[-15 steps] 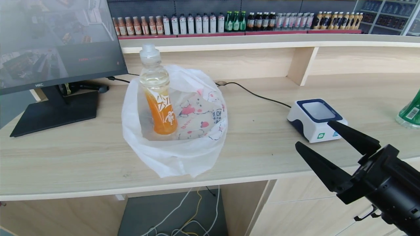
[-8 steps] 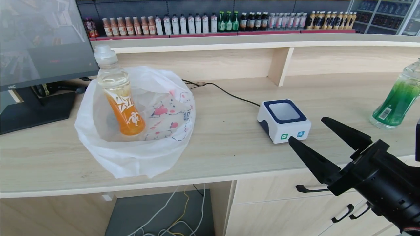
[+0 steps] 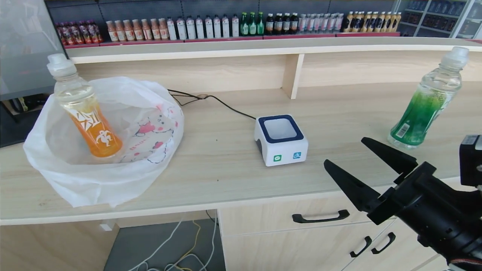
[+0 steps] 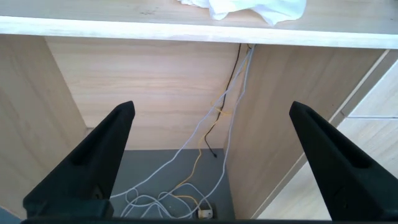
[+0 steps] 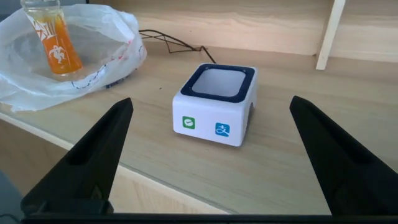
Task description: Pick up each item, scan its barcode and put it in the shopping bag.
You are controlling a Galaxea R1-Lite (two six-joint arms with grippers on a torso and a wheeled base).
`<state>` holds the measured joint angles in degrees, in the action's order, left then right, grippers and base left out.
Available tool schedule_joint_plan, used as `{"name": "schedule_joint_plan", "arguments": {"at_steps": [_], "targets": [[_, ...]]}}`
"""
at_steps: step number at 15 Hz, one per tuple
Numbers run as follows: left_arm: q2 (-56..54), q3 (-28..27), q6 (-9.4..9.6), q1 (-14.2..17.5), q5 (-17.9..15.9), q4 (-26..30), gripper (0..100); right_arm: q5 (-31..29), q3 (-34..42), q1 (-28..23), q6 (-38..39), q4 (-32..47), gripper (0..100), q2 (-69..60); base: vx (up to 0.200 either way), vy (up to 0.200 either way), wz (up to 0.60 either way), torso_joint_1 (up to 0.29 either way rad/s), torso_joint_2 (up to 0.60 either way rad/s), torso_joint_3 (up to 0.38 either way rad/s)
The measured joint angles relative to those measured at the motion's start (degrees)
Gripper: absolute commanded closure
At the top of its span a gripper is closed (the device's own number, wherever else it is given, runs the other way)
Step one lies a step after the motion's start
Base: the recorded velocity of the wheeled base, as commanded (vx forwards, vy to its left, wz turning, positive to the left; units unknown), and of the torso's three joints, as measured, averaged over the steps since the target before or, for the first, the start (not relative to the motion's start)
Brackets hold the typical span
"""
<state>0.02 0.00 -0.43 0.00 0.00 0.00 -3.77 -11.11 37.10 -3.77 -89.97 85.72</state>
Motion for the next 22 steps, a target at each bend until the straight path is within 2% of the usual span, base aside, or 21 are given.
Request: {"name": "schedule_joint_plan", "arguments": {"at_steps": [9,13,18,22], "targets": [[0.0,0.0,-0.01,0.0,0.0,0.0,0,0.0,1.2,0.0,0.0,0.0,0,0.2,0.0,-0.2,0.0,0.003,0.0,0.001],[0.0,0.0,-0.01,0.0,0.0,0.0,0,0.0,1.7,-0.3,0.5,0.0,0,0.2,0.0,0.0,0.0,0.0,0.0,0.0],[0.0,0.0,-0.12,0.0,0.0,0.0,0,0.0,2.7,-6.6,0.9,0.0,0,0.4,0.0,0.0,0.0,0.0,0.0,0.0],[0.0,0.0,-0.22,0.0,0.0,0.0,0,0.3,0.4,-11.7,-0.8,0.0,0,1.8,0.0,0.0,0.0,0.0,0.0,0.0]]}}
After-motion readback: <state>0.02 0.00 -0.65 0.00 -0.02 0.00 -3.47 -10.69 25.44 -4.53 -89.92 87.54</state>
